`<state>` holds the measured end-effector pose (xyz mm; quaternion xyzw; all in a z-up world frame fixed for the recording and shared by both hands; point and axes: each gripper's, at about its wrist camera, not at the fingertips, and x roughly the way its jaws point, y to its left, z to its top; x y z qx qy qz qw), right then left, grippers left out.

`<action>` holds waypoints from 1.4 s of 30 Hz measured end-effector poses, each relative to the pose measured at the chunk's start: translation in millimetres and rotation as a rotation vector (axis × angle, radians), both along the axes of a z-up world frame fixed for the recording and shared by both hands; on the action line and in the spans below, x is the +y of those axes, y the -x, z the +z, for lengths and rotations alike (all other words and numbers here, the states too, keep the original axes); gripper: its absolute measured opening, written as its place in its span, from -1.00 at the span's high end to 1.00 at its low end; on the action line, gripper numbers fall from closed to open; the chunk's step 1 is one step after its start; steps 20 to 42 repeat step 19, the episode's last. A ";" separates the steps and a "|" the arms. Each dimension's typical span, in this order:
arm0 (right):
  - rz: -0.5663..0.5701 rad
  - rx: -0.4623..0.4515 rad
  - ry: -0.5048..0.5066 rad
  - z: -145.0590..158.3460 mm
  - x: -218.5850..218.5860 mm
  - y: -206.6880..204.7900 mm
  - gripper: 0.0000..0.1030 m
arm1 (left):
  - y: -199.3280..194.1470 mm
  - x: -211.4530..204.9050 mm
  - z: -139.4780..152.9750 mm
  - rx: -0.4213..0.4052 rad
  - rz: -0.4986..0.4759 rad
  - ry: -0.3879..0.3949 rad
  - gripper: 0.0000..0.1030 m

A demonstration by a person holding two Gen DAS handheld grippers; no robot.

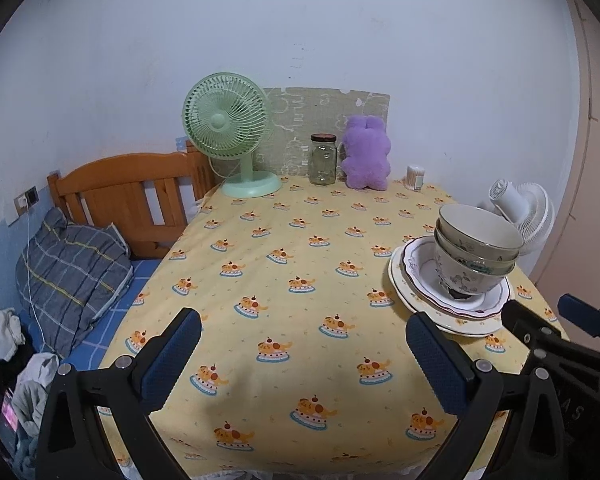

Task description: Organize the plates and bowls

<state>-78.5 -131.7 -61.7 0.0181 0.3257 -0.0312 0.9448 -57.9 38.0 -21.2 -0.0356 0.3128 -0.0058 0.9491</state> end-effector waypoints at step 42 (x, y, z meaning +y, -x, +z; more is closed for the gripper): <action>0.002 0.000 0.002 0.8 -4.9 0.1 -0.48 | -1.3 -4.1 3.5 -0.004 -0.007 0.017 -1.00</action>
